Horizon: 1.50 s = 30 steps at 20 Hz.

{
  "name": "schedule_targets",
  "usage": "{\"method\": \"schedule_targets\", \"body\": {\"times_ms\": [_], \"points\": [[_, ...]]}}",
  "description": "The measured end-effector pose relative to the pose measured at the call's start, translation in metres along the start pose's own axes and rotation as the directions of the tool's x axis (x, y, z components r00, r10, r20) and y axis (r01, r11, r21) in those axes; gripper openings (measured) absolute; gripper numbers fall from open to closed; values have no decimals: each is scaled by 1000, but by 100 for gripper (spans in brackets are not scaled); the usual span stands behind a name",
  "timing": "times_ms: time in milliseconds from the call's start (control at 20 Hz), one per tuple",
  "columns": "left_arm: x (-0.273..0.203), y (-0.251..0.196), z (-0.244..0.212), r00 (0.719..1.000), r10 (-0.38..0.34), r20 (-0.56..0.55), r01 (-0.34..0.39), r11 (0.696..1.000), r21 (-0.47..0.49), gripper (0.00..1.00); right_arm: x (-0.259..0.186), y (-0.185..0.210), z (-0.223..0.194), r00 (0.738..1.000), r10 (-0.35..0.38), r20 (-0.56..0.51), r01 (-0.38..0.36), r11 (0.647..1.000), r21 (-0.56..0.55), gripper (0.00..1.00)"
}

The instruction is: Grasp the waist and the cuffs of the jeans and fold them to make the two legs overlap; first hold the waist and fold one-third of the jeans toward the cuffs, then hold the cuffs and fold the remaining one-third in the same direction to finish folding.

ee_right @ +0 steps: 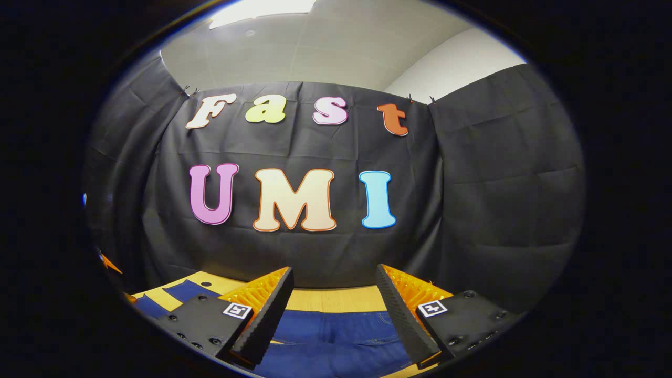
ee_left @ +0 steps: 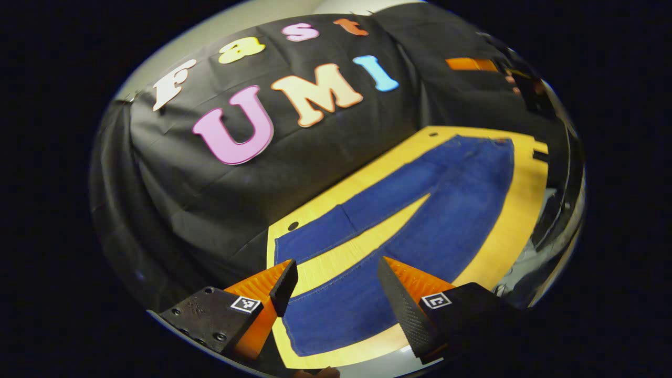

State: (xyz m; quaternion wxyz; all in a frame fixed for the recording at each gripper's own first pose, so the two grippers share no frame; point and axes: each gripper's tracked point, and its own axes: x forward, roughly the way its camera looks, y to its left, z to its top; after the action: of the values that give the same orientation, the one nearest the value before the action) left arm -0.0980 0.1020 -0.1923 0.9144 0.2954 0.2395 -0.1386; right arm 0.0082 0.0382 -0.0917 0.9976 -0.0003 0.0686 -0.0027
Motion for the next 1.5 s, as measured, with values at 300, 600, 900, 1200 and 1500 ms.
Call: {"method": "schedule_targets", "body": {"times_ms": [300, 600, 900, 1200, 1500], "points": [[5, -24, -63, 988, -82, -133, 94, 992, 87, 95, -1, 11, -7, 1000, 3, -15, -3, 1000, -30, 98], [11, -29, -146, 945, -75, -320, 140, 972, 188, 96, -8, 13, -18, 999, -11, -44, 9, 999, -48, 100], [19, -27, -190, 910, -42, -413, 228, 882, 412, 96, -12, -1, -20, 997, -55, -55, 51, 996, -72, 98], [53, -13, -185, 910, -66, -408, 267, 848, 457, 87, -20, -16, -19, 992, -110, -56, 105, 991, -83, 100], [86, -6, -178, 910, -95, -404, 286, 849, 445, 84, -26, -34, -20, 986, -156, -62, 149, 984, -103, 98]]}}
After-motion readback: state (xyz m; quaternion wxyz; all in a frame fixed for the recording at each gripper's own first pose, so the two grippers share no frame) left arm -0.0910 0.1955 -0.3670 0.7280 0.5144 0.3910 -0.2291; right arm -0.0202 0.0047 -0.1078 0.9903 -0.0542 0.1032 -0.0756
